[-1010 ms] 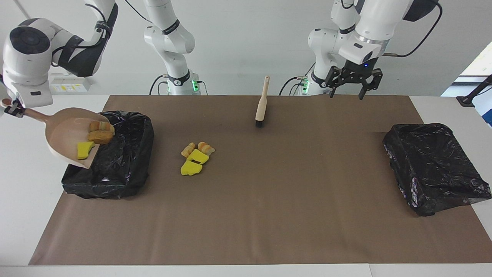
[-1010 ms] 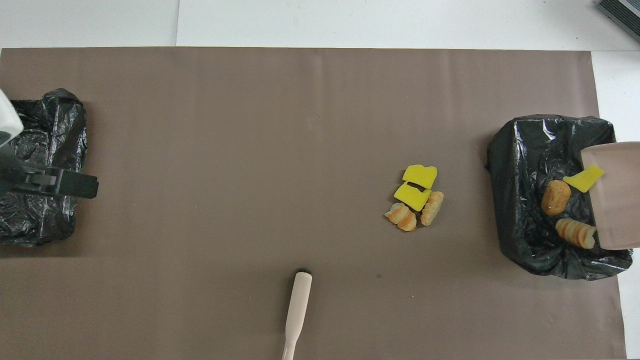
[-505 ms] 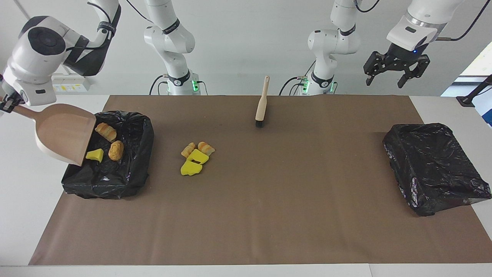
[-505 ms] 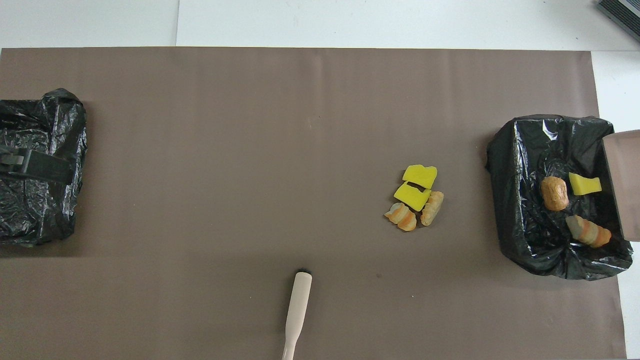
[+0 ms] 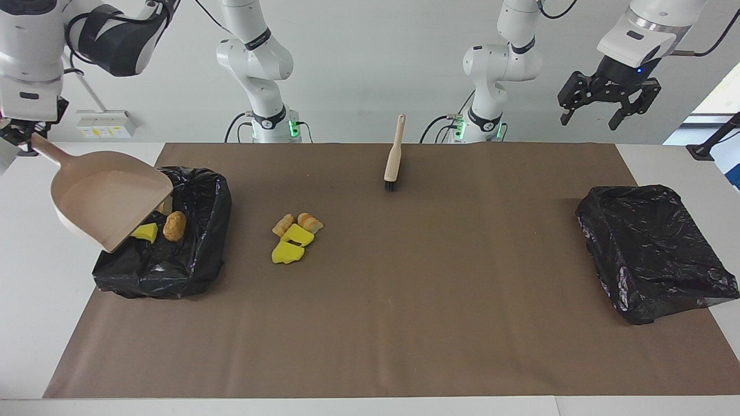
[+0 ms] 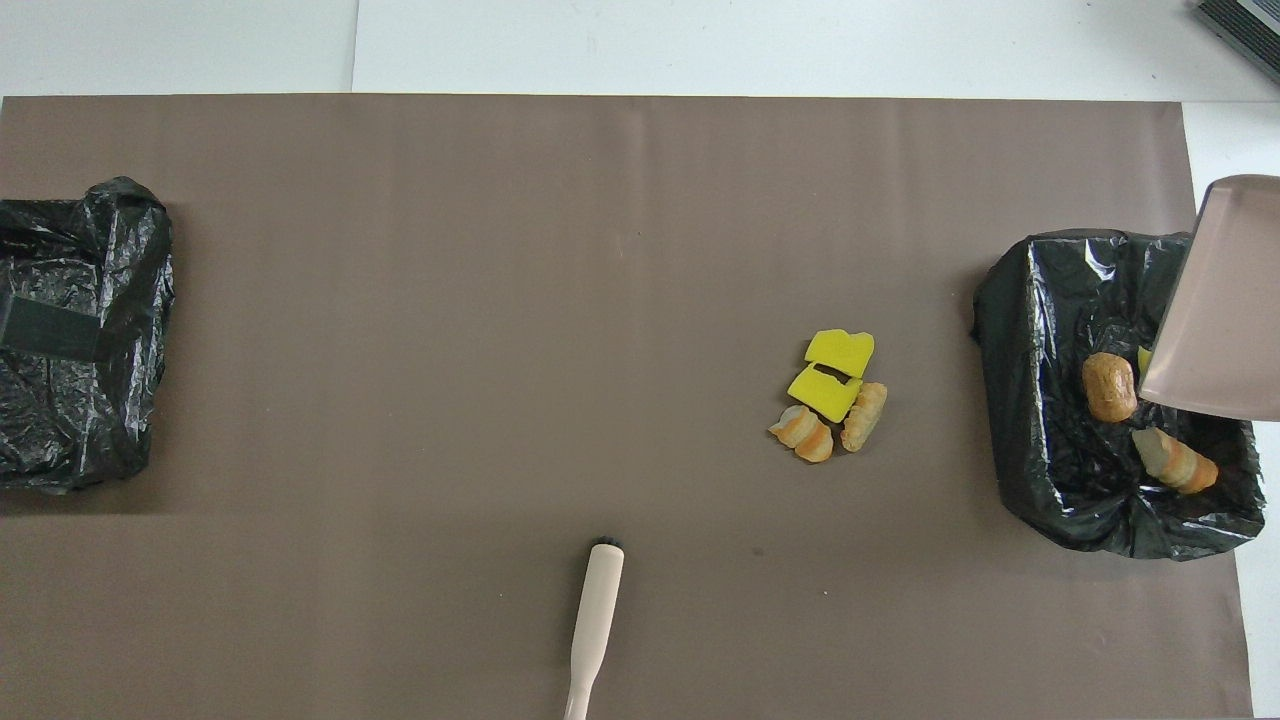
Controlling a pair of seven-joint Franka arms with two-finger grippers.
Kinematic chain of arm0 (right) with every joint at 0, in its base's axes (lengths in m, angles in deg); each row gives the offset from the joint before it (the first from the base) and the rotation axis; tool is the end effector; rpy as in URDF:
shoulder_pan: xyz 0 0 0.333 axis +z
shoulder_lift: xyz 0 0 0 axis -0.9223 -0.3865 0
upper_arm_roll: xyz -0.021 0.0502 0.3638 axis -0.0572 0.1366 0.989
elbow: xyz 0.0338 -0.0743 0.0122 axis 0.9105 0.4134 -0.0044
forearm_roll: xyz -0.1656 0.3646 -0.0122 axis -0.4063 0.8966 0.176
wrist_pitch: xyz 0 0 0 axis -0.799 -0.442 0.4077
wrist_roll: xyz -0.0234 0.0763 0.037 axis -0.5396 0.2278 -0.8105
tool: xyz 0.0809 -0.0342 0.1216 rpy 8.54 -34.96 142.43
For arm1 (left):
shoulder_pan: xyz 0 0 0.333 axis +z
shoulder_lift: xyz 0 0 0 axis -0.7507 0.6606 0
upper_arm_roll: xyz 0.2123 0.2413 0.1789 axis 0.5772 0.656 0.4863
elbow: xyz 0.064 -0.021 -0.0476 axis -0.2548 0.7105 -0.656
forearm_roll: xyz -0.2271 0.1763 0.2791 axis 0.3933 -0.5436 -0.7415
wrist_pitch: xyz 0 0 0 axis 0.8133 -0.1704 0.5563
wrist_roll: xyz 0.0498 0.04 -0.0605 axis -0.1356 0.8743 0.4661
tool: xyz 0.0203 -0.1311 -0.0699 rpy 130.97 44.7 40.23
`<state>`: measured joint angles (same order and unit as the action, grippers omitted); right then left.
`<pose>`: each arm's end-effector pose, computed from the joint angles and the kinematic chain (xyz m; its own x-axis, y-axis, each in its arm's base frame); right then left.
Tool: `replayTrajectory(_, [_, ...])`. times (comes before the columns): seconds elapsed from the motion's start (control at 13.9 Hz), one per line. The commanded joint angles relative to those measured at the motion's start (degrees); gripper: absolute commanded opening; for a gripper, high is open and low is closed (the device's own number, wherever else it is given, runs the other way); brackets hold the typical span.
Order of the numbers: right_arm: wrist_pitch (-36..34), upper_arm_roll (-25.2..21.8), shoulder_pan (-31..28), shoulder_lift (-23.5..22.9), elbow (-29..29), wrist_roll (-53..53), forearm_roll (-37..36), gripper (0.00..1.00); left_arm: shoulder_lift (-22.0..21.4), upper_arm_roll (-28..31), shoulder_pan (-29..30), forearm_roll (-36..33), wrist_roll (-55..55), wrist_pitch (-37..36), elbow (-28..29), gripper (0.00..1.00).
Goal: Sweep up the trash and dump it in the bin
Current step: 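Bring the dustpan back with the right gripper and set it down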
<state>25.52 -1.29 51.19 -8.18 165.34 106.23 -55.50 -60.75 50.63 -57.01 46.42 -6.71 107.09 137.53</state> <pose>0.5400 -0.2236 0.6374 0.4594 0.7484 -0.4784 0.8875 -0.4089 0.2126 0.5342 -0.0606 0.7206 0.9796 -0.2000 0.0179 -0.2001 -0.9798 0.0035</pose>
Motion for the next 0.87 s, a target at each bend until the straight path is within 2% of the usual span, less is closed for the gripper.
replayTrajectory(0.0, [-5.59, 5.28, -0.27, 0.19, -0.83, -18.48, 7.27, 0.0, -1.56, -0.48, 1.06, 0.49, -1.05, 1.85, 2.22, 1.0])
replayTrajectory(0.22, [-6.92, 12.4, -0.19, 0.37, 0.22, -41.15, 15.17, 0.0, -1.56, -0.48, 2.12, 0.49, -0.96, 1.68, 2.22, 1.0])
replayTrajectory(0.29, [-6.75, 13.81, 1.56, -0.41, 0.58, -47.93, 17.29, 0.0, -1.56, -0.48, 2.12, 0.49, -0.87, 1.85, 2.22, 1.0])
replayTrajectory(0.51, [-5.87, 14.0, 11.12, -3.93, 0.23, -70.08, 21.7, 0.0, -1.56, -0.48, 2.12, 0.49, -0.87, 1.76, 2.22, 1.0])
replayTrajectory(0.79, [-3.33, 14.17, 19.3, -7.62, -0.12, -88.47, 27.4, 0.0, -1.56, -0.48, 2.12, 0.49, -0.87, 1.76, 2.22, 1.0])
